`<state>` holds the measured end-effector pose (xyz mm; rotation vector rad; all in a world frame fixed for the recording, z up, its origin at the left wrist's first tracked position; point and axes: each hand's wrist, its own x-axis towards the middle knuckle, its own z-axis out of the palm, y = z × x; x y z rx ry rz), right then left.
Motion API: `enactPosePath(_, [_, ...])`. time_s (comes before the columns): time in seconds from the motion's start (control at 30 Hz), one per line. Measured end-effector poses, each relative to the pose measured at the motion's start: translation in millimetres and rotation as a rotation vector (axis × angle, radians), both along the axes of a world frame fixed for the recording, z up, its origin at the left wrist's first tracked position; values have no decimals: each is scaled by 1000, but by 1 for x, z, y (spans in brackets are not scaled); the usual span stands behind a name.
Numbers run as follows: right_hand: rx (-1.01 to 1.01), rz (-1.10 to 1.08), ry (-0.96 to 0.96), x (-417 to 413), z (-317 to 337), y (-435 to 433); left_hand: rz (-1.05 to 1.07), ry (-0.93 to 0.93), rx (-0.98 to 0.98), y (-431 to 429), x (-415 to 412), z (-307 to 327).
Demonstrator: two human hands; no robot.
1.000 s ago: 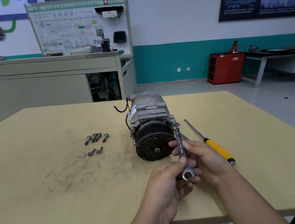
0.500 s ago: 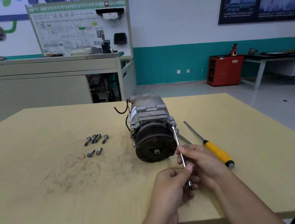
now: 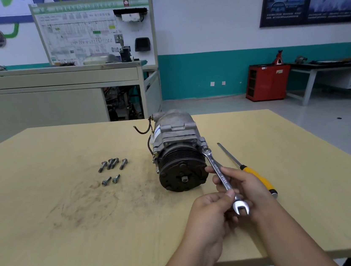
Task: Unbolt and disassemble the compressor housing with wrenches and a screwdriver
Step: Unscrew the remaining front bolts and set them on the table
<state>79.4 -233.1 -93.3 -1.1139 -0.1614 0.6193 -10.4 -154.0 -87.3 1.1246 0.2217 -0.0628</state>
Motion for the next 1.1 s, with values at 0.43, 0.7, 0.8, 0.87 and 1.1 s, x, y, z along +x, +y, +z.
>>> enactPosePath(0.43, [163,47,-34,0,-4,0,32,21,-211,1,-2,-5])
enactPosePath(0.7, [96,125,-85,2,-7,0,37,1,-125,2,-8,-9])
enactPosePath(0.8, [84,121,-90,1,-7,2,44,4,-131,3,-9,-8])
enactPosePath(0.87, [92,116,-85,2,-5,2,42,5,-132,3,-8,-7])
enactPosePath(1.1, [138,126,-23,1,-2,2,1,1,-135,1,-8,-5])
